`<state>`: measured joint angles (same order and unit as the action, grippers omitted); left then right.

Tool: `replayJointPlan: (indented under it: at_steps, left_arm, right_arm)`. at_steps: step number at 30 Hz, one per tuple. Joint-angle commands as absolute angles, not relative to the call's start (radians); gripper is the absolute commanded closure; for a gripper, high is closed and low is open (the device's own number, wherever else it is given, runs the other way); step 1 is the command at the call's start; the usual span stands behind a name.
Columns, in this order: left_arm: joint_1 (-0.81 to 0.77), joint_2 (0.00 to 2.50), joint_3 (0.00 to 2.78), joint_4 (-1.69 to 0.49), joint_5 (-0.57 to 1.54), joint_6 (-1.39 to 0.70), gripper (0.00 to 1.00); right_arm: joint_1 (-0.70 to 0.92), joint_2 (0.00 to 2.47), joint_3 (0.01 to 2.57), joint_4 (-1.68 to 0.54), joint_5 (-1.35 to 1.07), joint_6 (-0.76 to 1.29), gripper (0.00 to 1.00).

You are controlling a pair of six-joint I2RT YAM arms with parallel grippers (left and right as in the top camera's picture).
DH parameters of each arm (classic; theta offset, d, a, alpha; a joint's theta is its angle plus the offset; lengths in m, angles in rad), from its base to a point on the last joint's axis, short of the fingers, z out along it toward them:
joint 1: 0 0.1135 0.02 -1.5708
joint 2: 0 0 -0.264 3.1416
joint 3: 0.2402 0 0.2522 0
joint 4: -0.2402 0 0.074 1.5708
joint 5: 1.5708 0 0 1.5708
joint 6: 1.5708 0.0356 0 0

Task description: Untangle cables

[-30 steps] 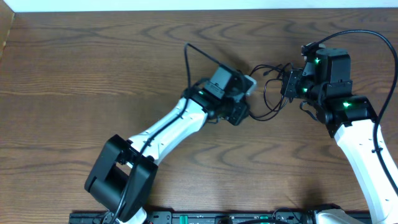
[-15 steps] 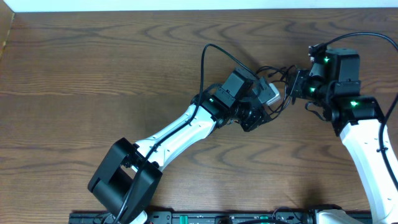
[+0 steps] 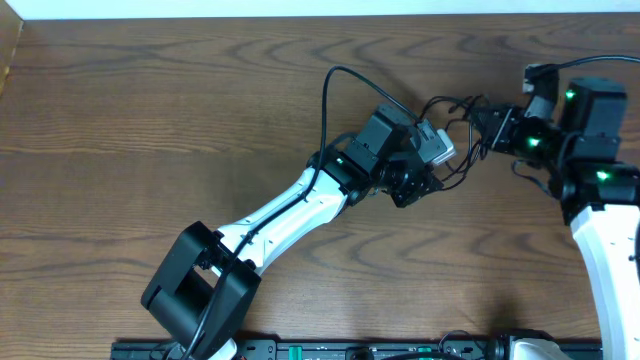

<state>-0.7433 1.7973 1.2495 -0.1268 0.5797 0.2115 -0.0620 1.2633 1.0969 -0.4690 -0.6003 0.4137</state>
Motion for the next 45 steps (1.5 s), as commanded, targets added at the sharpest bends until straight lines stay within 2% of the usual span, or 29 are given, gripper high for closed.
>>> replayJointPlan:
  at_steps: [1, 12, 25, 45]
  left_arm:
    - [-0.740, 1.800, 1.245, -0.117, 0.605, 0.232, 0.61]
    - [-0.730, 1.800, 1.245, -0.082, 0.621, 0.232, 0.61]
    - [-0.645, 1.800, 1.245, -0.015, 0.618, 0.232, 0.59]
    - [-0.649, 1.801, 1.245, -0.025, 0.750, 0.232, 0.57]
  right_arm:
    - [-0.101, 1.227, 1.111, -0.421, -0.809, 0.480, 0.99]
    - [-0.126, 1.202, 1.111, -0.304, -0.979, 0.632, 0.99]
    - [-0.138, 1.165, 1.111, -0.286, -1.022, 0.680, 0.99]
    - [-0.139, 1.156, 1.111, -0.242, -1.032, 0.726, 0.99]
